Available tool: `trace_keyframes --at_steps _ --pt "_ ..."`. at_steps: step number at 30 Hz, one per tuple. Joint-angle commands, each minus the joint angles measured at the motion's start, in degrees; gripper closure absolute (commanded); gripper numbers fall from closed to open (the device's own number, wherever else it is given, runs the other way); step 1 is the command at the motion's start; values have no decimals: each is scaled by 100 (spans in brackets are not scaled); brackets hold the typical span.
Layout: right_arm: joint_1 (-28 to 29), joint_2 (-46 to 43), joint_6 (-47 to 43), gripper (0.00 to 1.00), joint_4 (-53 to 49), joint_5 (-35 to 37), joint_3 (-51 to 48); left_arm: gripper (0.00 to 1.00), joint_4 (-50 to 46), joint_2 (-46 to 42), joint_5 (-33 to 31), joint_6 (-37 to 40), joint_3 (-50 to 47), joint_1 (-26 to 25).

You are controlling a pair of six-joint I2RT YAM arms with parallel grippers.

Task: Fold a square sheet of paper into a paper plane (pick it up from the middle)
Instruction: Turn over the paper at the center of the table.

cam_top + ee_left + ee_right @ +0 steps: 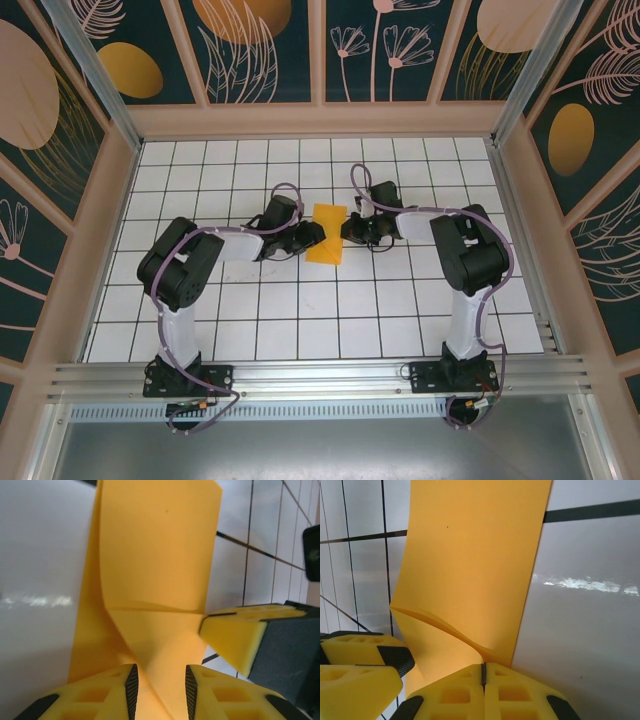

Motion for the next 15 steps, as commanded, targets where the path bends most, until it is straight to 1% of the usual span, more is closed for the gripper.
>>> trace_keyframes --at_steps 1,6,9,12,15 --pt "-73 4 101 96 106 100 -111 66 17 156 96 32 224 25" --pt "-101 17 112 97 121 94 -143 66 -94 277 84 81 385 26" --pt "-123 15 138 97 131 108 -169 64 -195 300 8 81 418 31" --pt "-166 11 190 97 139 137 -205 63 -225 198 -122 29 340 28" --pt "-199 22 244 97 194 131 -242 61 -219 18 -282 25 208 26"
